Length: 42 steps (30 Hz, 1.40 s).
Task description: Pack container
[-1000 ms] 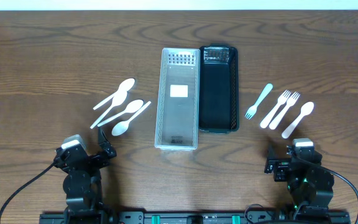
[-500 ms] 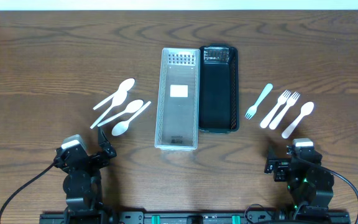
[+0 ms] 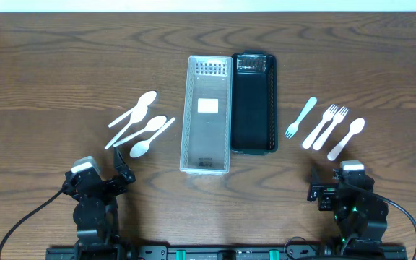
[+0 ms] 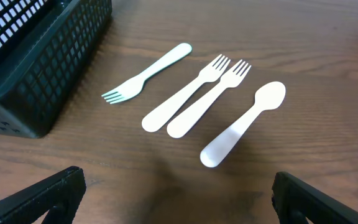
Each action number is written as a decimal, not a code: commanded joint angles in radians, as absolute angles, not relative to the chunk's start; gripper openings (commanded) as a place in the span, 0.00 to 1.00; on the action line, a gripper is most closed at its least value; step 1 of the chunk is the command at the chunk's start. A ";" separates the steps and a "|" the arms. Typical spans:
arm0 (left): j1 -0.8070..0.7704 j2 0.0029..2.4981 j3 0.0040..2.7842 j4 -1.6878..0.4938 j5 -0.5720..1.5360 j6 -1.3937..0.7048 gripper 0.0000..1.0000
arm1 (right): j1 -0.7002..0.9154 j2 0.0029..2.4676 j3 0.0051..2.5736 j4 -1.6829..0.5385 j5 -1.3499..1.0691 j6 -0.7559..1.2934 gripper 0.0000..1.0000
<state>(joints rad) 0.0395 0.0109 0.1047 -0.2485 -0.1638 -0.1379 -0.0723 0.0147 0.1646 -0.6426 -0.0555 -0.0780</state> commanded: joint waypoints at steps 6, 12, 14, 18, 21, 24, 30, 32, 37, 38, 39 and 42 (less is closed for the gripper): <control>0.047 0.004 0.080 -0.253 -0.167 -0.147 0.98 | -0.064 0.006 0.155 -0.643 -0.056 -0.091 0.99; 0.047 0.004 0.080 -0.252 -0.167 -0.147 0.98 | -0.064 0.006 0.155 -0.640 -0.056 -0.091 0.99; 0.047 0.004 0.080 -0.252 -0.167 -0.147 0.98 | -0.064 0.006 0.155 -0.643 -0.056 -0.091 0.99; 0.047 0.004 0.080 -0.253 -0.167 -0.147 0.98 | -0.064 0.006 0.155 -0.642 -0.060 -0.090 0.99; 0.047 0.004 0.080 -0.253 -0.166 -0.147 0.98 | -0.064 0.006 0.155 -0.643 -0.086 -0.071 0.99; 0.047 0.012 0.080 -0.253 -0.142 -0.147 0.98 | -0.064 0.006 0.155 -0.643 -0.091 0.033 0.99; 0.047 0.043 0.085 -0.256 0.051 -0.147 0.98 | -0.064 0.006 0.158 -0.626 -0.131 0.202 0.99; 0.047 0.061 0.104 -0.263 0.098 -0.147 0.98 | -0.064 0.006 0.163 -0.589 -0.181 0.202 0.99; 0.047 0.157 0.193 -0.279 0.105 -0.147 0.98 | -0.064 0.047 0.243 -0.534 -0.183 0.201 0.99; 0.047 0.187 0.221 -0.279 0.105 -0.147 0.98 | -0.064 0.073 0.272 -0.534 -0.177 0.201 0.99; 0.047 0.215 0.248 -0.279 0.105 -0.147 0.98 | -0.064 0.102 0.298 -0.535 -0.168 0.202 0.99; 0.047 0.328 0.356 -0.299 0.105 -0.147 0.98 | -0.064 0.231 0.399 -0.540 -0.164 0.202 0.99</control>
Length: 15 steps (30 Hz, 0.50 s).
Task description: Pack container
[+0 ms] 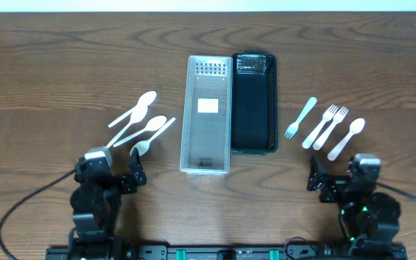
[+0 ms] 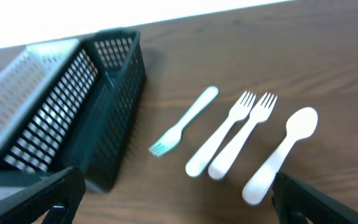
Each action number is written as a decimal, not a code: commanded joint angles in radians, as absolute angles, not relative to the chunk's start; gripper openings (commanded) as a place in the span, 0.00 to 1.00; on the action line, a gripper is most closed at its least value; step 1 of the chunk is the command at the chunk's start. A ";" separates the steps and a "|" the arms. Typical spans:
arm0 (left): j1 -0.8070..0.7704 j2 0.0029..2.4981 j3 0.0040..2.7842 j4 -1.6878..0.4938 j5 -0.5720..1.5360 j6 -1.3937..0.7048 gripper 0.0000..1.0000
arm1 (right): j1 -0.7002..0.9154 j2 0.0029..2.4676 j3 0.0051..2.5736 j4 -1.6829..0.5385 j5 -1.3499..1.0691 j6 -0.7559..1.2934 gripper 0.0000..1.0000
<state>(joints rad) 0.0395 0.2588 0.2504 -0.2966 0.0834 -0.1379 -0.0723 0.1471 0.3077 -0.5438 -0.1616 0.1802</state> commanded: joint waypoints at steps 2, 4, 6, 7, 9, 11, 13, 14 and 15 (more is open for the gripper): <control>0.047 0.430 0.452 -0.332 0.105 -0.147 0.98 | -0.064 0.359 0.493 -0.561 -0.157 0.202 0.99; 0.047 0.527 0.540 -0.368 0.105 -0.147 0.98 | -0.064 0.476 0.579 -0.595 -0.151 0.202 0.99; 0.047 0.646 0.647 -0.416 0.105 -0.147 0.98 | -0.064 0.617 0.685 -0.653 -0.137 0.202 0.99; 0.047 0.707 0.701 -0.442 0.105 -0.146 0.98 | -0.064 0.693 0.741 -0.686 -0.128 0.202 0.99; 0.047 0.817 0.796 -0.493 0.105 -0.146 0.98 | -0.065 0.838 0.849 -0.754 -0.101 0.201 0.99; 0.047 0.930 0.888 -0.548 0.105 -0.146 0.98 | -0.065 0.970 0.941 -0.807 -0.082 0.201 0.99; 0.047 1.039 0.969 -0.599 0.105 -0.146 0.98 | -0.065 1.090 1.009 -0.827 -0.082 0.201 0.99; 0.047 1.086 1.003 -0.624 0.105 -0.146 0.98 | -0.065 1.148 1.034 -0.827 -0.082 0.201 0.99; 0.047 1.138 1.040 -0.650 0.105 -0.142 0.98 | -0.065 1.202 1.053 -0.824 -0.082 0.201 0.99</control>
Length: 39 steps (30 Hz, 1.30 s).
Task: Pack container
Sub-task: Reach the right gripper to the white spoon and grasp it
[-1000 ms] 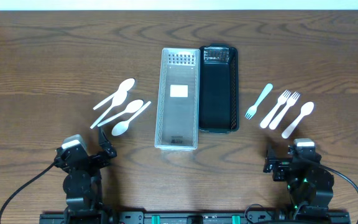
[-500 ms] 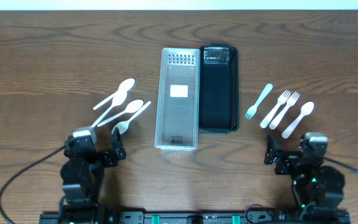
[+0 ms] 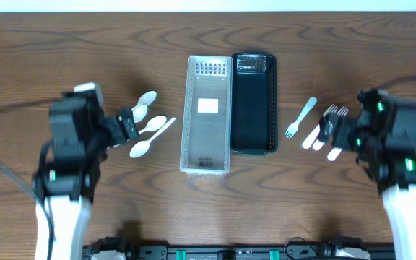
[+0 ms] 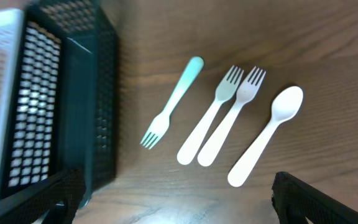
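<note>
A white mesh basket (image 3: 208, 115) and a black mesh basket (image 3: 253, 105) stand side by side mid-table, both with no cutlery in them. Left of them lie white spoons (image 3: 150, 124), partly hidden by my left gripper (image 3: 127, 126), which hovers over them and looks open. On the right lie a mint fork (image 4: 173, 102), two white forks (image 4: 219, 118) and a white spoon (image 4: 266, 143). My right gripper (image 4: 179, 208) hangs open above this group, holding nothing, its fingertips (image 4: 36, 199) at the view's bottom corners.
The black basket's wall (image 4: 101, 106) stands just left of the mint fork. Bare wooden table (image 3: 208, 209) stretches in front of the baskets and behind them. Cables trail from both arms toward the front edge.
Both arms have gone from low near the front edge to high over the cutlery on their own sides. The right wrist view now looks nearly straight down. No cutlery has moved.
Both arms first rested folded at the front edge, the right gripper's jaws wide apart. Later they stood a little closer to the cutlery, the right wrist view tilted up. Now each gripper hangs over its own pile, and nothing has been touched.
</note>
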Each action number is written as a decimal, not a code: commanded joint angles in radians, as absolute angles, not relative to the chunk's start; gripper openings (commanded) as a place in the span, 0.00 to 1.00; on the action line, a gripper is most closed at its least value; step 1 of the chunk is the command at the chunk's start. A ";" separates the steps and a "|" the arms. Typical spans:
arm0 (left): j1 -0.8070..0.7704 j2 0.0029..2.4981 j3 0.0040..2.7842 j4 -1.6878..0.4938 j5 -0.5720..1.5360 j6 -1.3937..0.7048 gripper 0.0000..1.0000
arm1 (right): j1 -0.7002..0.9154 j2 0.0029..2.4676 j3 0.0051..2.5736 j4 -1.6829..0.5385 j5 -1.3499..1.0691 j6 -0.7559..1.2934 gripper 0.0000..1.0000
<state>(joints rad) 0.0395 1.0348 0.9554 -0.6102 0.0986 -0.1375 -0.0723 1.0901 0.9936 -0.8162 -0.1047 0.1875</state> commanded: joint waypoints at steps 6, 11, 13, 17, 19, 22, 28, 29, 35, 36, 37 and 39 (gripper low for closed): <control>0.047 1.339 1.166 -0.740 0.105 -0.131 0.98 | -0.122 1.414 1.065 -0.776 0.003 0.212 0.99; 0.047 1.391 1.168 -0.741 0.104 -0.131 0.98 | -0.210 1.529 1.064 -0.789 0.084 0.220 0.95; 0.047 1.398 1.168 -0.741 0.105 -0.131 0.98 | -0.228 1.552 1.064 -0.789 0.127 0.242 0.95; 0.047 1.409 1.167 -0.741 0.105 -0.131 0.98 | -0.261 1.612 1.064 -0.789 0.124 0.293 0.87; 0.047 1.411 1.167 -0.741 0.105 -0.131 0.98 | -0.262 1.645 1.064 -0.781 0.125 0.294 0.85; 0.047 1.411 1.167 -0.740 0.105 -0.131 0.98 | -0.262 1.707 1.064 -0.761 0.131 0.340 0.80; 0.047 1.411 1.167 -0.740 0.105 -0.131 0.98 | -0.262 1.801 1.064 -0.724 0.131 0.385 0.69; 0.047 1.411 1.167 -0.740 0.105 -0.131 0.98 | -0.262 1.811 1.064 -0.724 0.131 0.396 0.68; 0.047 1.411 1.167 -0.740 0.105 -0.131 0.98 | -0.262 1.844 1.062 -0.713 0.131 0.415 0.36; 0.047 1.411 1.167 -0.740 0.105 -0.131 0.98 | -0.262 1.844 1.062 -0.710 0.131 0.415 0.18; 0.047 1.411 1.167 -0.740 0.105 -0.131 0.98 | -0.262 1.844 1.062 -0.707 0.131 0.416 0.07; 0.047 1.411 1.167 -0.740 0.105 -0.131 0.98 | -0.262 1.844 1.062 -0.707 0.131 0.415 0.01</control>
<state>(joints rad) 0.0395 1.4036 1.1416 -0.7364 0.0994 -0.1364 -0.2546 1.8256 1.0542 -0.7136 0.1177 0.4011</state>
